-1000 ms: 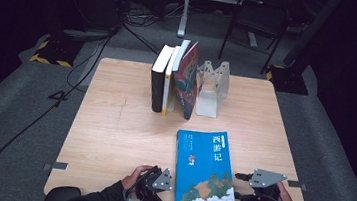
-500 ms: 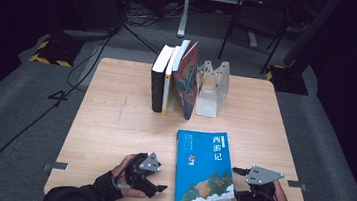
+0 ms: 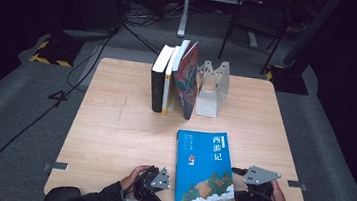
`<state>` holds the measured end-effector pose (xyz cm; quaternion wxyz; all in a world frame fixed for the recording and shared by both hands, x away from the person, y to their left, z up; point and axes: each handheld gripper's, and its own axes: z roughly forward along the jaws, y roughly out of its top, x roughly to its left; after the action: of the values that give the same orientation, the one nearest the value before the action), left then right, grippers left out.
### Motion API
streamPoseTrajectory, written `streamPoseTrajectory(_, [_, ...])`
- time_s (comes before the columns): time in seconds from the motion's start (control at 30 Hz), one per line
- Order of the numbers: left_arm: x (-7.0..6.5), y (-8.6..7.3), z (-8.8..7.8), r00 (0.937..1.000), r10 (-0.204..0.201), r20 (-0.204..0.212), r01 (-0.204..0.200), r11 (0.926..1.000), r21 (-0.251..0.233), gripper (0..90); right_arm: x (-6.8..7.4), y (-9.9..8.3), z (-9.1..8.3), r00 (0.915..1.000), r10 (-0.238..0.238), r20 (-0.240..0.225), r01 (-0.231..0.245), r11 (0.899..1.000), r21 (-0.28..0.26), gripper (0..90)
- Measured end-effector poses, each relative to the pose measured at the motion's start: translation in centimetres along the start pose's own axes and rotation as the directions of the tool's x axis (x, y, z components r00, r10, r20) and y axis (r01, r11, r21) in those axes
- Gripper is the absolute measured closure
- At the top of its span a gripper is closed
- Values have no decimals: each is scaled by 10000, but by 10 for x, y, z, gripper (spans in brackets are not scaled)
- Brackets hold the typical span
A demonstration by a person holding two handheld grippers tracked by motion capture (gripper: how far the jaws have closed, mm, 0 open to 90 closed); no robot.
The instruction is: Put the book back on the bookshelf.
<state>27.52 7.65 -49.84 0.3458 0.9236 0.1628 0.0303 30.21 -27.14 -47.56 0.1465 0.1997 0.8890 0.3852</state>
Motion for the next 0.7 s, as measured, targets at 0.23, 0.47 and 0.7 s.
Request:
streamPoseTrajectory(0.23, [-5, 3, 3, 9998, -34, 186, 36, 9999, -108, 170, 0, -1, 1, 10000, -19, -48, 20, 10000, 49, 312])
streamPoseTrajectory(0.47, [-8, 10, 12, 9996, -25, -289, 18, 9997, -238, 147, 0, 0, 2, 10000, -13, 20, 13, 10000, 0, 312])
streamPoseTrajectory(0.7, [-1, 12, 5, 9993, 333, 190, -332, 9994, -58, 178, 0, 2, 2, 9999, -36, 141, 38, 9999, -104, 308])
